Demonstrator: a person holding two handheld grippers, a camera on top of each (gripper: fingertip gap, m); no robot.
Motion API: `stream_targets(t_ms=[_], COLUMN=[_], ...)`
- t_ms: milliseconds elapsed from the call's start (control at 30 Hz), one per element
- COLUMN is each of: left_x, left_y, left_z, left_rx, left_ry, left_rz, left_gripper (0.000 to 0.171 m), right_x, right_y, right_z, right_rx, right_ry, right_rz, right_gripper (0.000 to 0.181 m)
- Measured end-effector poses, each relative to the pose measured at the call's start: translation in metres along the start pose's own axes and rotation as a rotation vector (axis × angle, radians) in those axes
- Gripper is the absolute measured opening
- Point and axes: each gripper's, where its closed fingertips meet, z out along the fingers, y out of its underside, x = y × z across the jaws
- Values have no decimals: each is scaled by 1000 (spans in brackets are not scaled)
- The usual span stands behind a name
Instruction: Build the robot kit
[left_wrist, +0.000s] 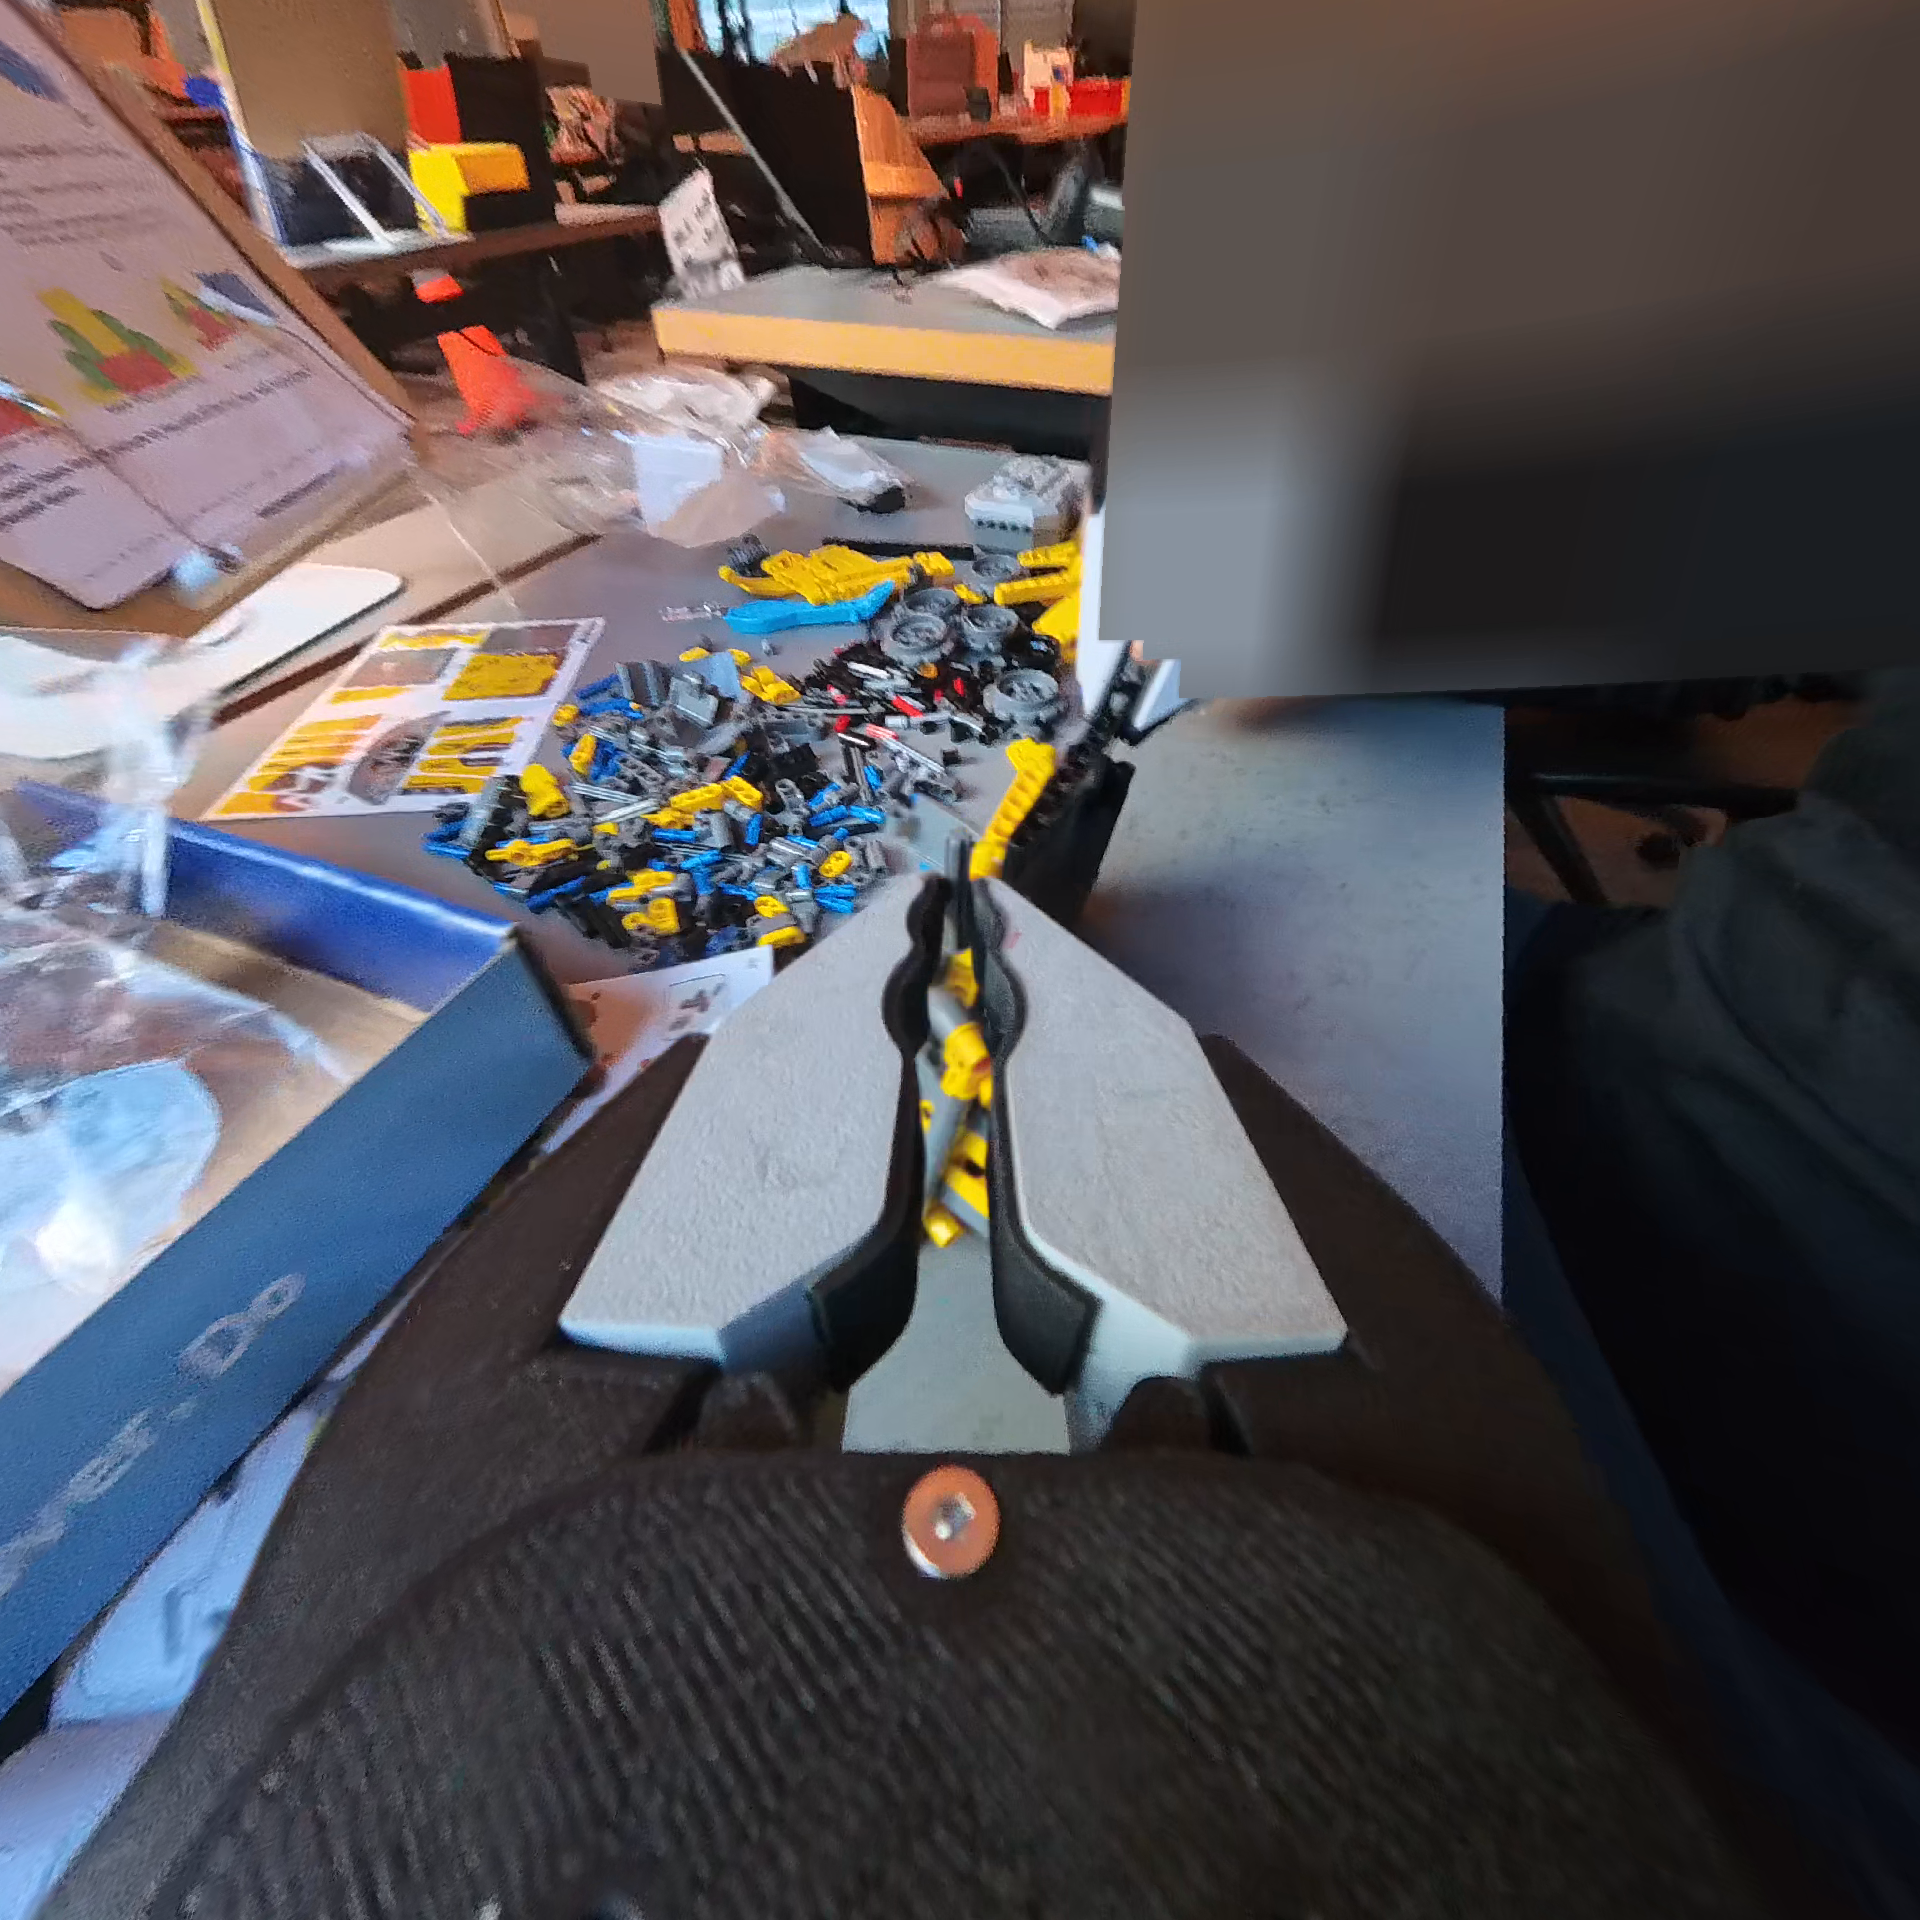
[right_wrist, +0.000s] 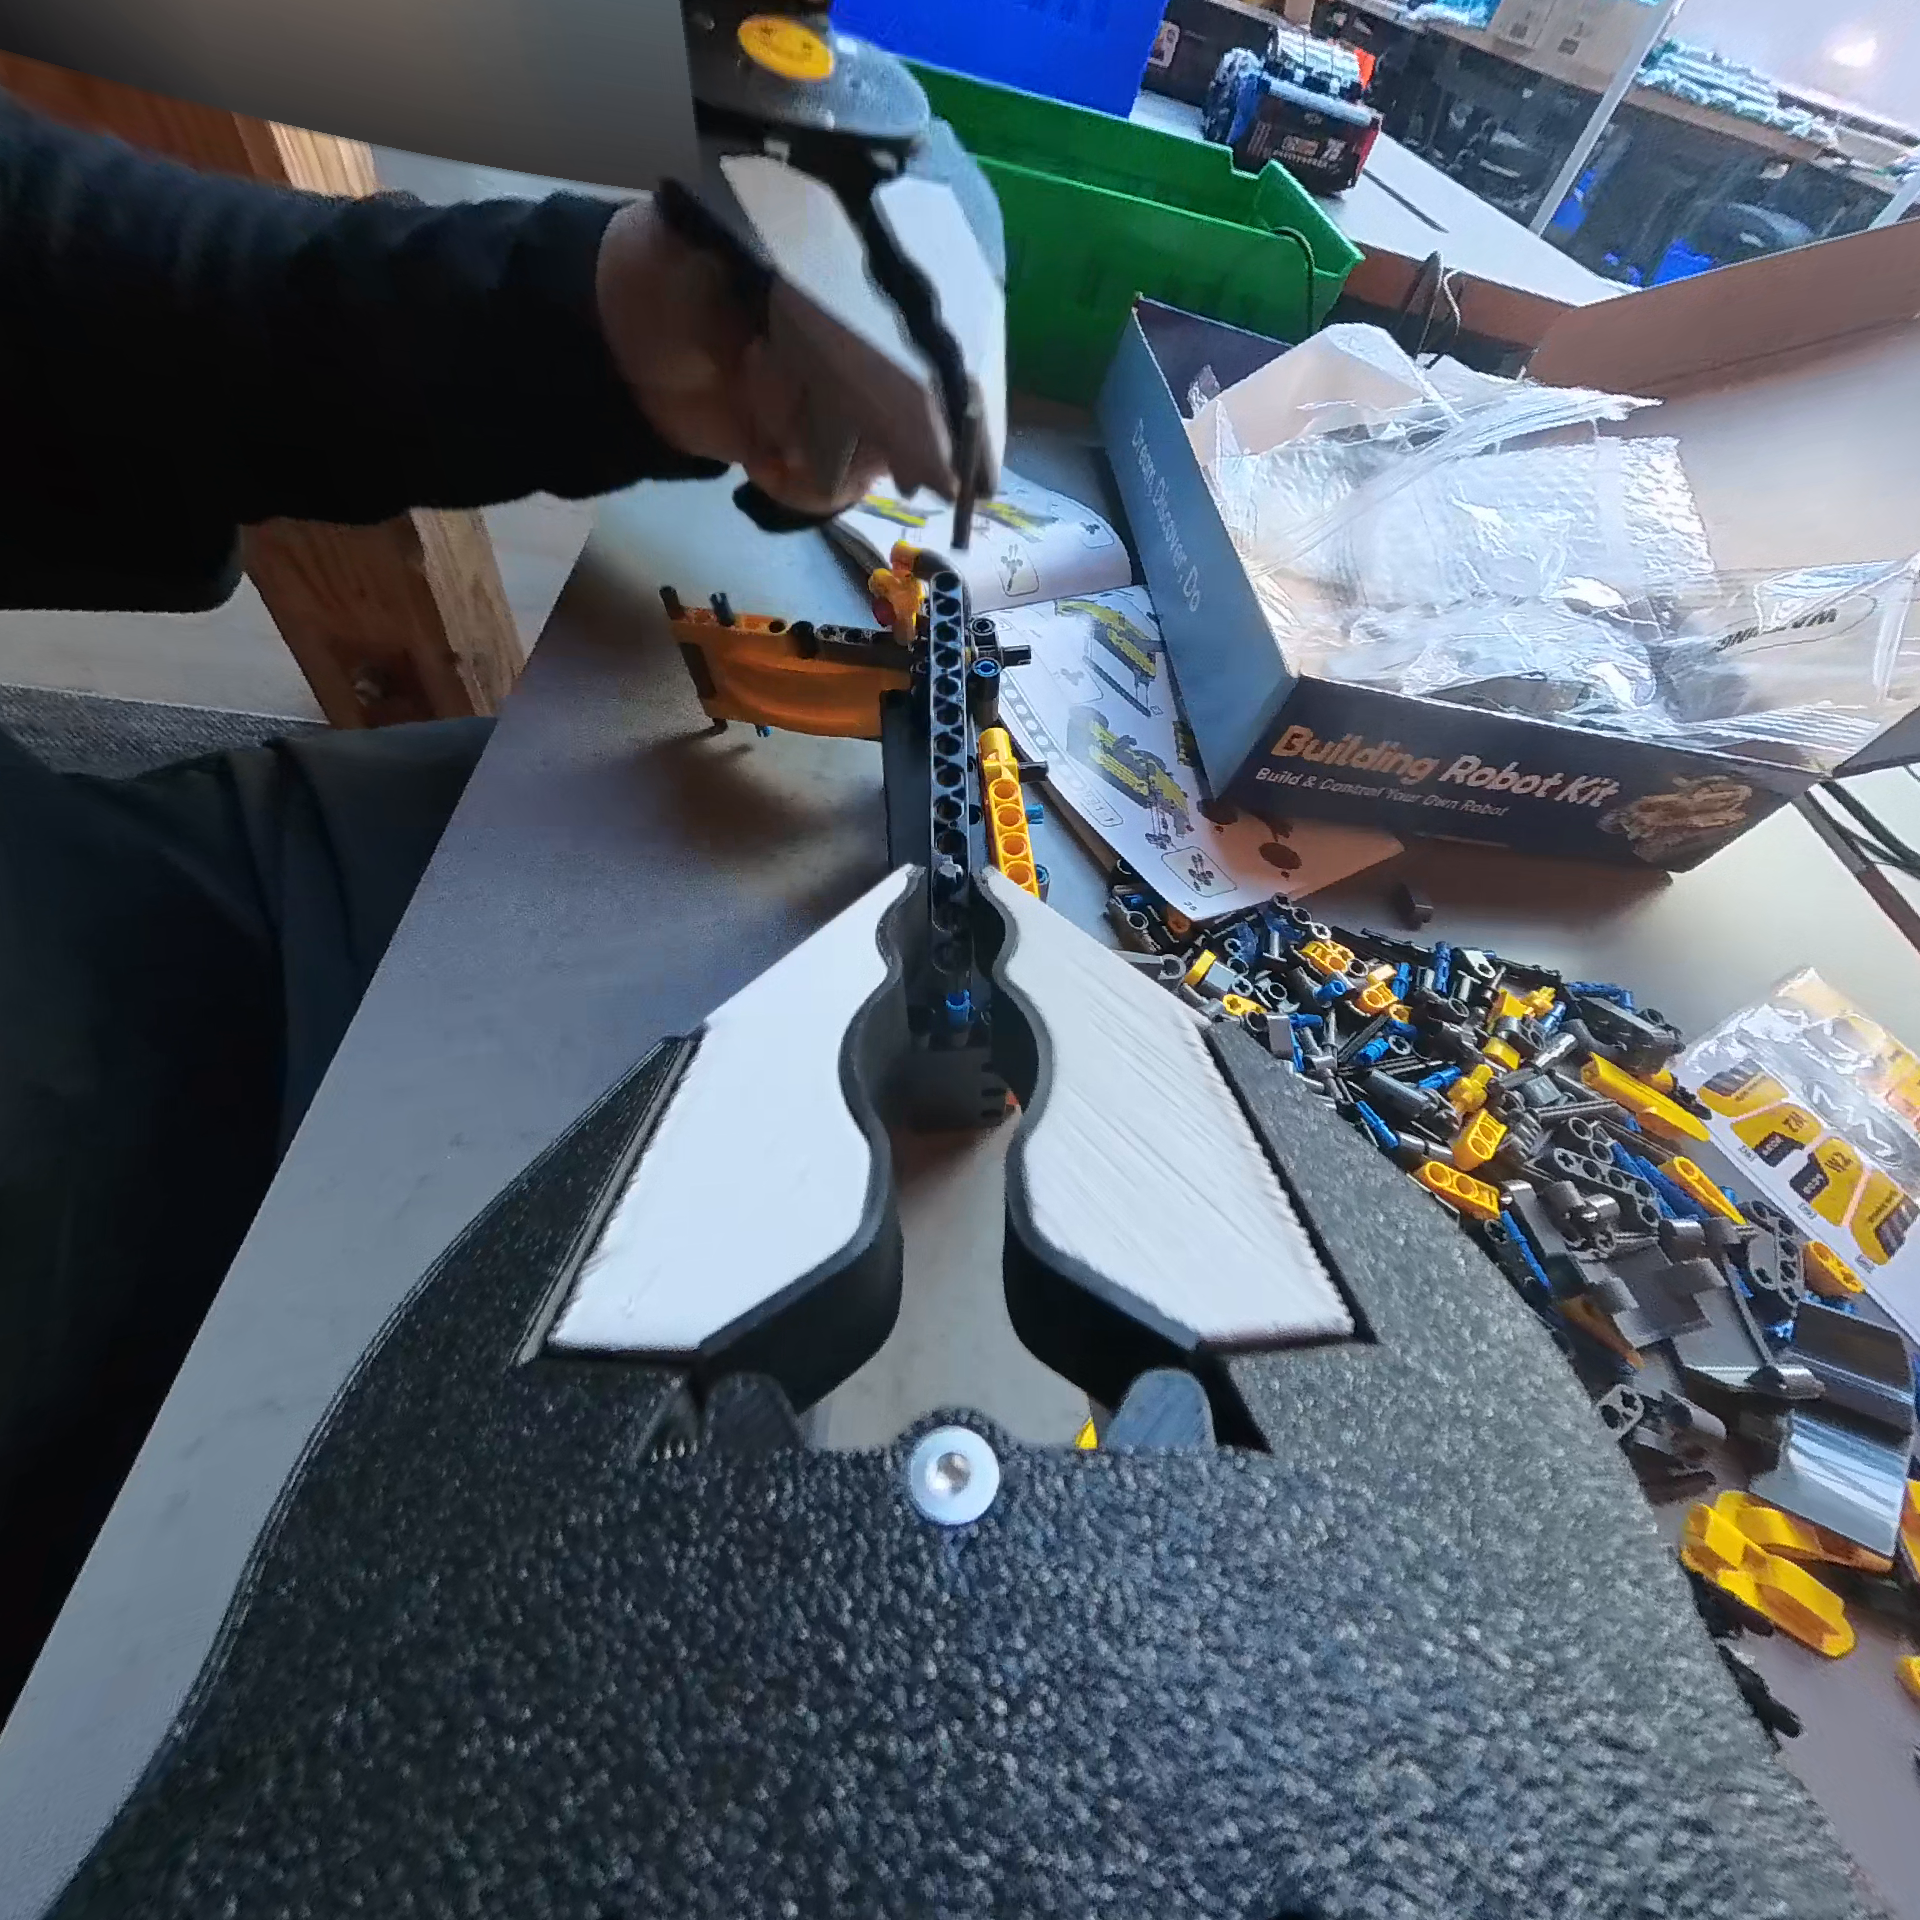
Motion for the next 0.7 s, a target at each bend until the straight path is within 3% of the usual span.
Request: stream_targets(t_ms=[200,300,700], left_x=[-45,-52,-52], left_y=[-21,-25,-9], left_z=[-67,-85,-76], left_rx=[84,113,64], left_ry=[-200,-234,-219], left_rz=[-20,-38,-35], left_gripper=[1,1,1], right_x=[2,2,2], right_y=[-6,-3,-1], right_z=[-4,-2,-1], right_rx=[31,20,13], right_ry=[-5,-9,-7], right_rz=[14,13,10], right_gripper=[7,7,7])
